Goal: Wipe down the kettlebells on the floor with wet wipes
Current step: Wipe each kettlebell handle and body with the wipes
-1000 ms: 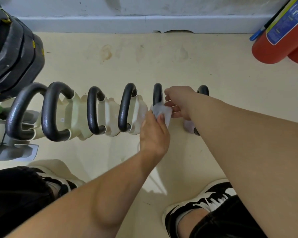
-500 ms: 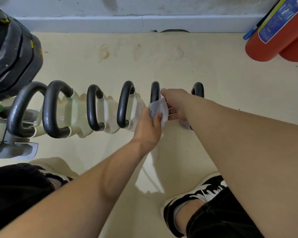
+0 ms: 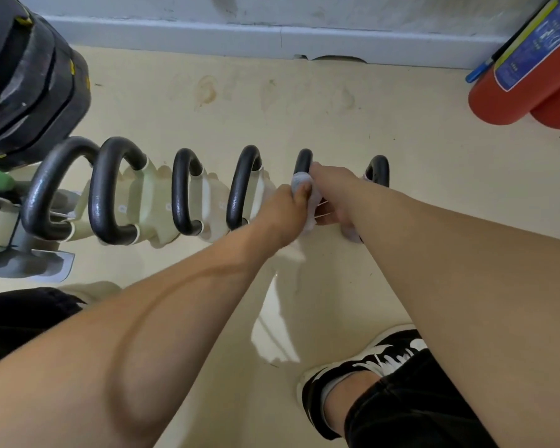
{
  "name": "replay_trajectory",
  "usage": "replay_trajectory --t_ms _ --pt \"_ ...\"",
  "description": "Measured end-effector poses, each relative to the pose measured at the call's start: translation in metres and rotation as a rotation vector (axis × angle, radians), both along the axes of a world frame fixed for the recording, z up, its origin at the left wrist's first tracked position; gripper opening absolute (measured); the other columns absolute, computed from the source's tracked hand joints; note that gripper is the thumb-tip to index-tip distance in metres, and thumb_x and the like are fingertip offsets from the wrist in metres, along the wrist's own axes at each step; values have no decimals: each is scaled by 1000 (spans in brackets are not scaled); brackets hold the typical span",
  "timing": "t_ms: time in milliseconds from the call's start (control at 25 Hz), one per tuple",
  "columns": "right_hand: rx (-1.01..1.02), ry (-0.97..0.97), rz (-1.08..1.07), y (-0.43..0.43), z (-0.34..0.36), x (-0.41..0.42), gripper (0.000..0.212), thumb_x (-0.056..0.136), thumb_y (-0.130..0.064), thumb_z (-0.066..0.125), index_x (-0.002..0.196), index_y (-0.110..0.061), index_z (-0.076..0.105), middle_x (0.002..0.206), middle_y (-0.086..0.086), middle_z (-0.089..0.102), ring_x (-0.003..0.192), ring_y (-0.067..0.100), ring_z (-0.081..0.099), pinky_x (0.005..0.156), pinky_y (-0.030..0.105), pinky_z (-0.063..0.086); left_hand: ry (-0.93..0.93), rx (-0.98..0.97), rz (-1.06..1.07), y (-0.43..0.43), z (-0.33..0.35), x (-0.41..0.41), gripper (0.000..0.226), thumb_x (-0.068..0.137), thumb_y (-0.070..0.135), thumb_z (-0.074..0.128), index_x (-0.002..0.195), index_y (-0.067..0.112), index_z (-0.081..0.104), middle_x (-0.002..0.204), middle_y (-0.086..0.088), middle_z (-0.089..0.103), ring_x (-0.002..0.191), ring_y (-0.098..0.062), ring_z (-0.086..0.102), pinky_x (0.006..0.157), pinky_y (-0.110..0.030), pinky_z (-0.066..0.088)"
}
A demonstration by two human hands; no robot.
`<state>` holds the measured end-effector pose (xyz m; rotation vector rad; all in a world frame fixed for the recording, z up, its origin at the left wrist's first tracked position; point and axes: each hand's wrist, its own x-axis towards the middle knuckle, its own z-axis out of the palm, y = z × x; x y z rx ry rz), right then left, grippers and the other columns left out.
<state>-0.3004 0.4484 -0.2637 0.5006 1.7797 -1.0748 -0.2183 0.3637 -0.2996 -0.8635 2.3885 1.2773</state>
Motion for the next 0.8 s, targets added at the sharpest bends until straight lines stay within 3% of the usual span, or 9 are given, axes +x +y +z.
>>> replay_trajectory --t_ms 80,160,280,360,400,520,640,720,800 --pt "1 -1 28 -1 4 -2 45 98 -46 46 106 -5 64 108 20 73 93 38 73 85 47 60 139 -52 13 7 -4 35 35 106 43 38 113 13 56 93 -1 66 83 -17 63 66 -27 45" --pt "-17 29 78 0 8 -3 41 99 -39 47 106 -2 62 105 22 73 91 38 73 85 50 61 165 -172 25 11 -7 69 24 106 31 42 111 12 57 87 -2 65 78 -23 60 62 -31 39" --pt "29 169 100 2 19 -5 36 95 -34 53 99 0 64 84 17 72 73 32 72 68 41 63 132 -233 25 4 5 87 27 106 25 42 93 9 59 78 -6 62 77 -29 60 63 -36 41" --pt "24 271 1 3 21 -9 28 89 -27 56 92 0 66 68 13 64 55 26 60 55 31 57 254 -180 54 -4 30 77 31 108 23 40 79 17 52 69 2 54 63 -6 54 60 -32 39" --pt "4 301 -43 4 24 -9 25 87 -24 55 87 -2 66 63 12 60 49 25 54 50 27 52 296 -143 63 -7 41 67 34 108 22 39 76 18 45 66 4 47 58 -3 49 58 -27 36" --pt "-42 310 -131 8 28 -9 20 83 -22 54 75 -6 63 58 9 55 42 22 47 46 24 44 372 -273 -23 -4 65 29 27 108 28 38 84 16 46 68 5 47 60 -7 45 59 -24 32" --pt "-28 298 -266 6 29 -7 17 81 -18 53 80 -4 63 67 11 62 51 26 58 55 31 54 250 -166 -18 0 60 0 31 107 33 36 88 12 50 74 2 55 67 -13 51 58 -25 36" --pt "-40 272 -298 -3 29 -5 13 86 -19 55 85 -7 60 84 9 66 71 29 65 76 40 61 101 -64 -67 -1 48 -9 23 103 33 39 94 18 54 85 -2 63 80 -19 62 66 -31 48" --pt "-40 294 -210 -12 28 -1 12 94 -22 52 99 -13 59 90 4 57 77 23 58 82 37 56 39 -21 -45 -2 34 -8 31 99 38 42 108 12 55 97 -7 67 89 -25 67 73 -37 55"
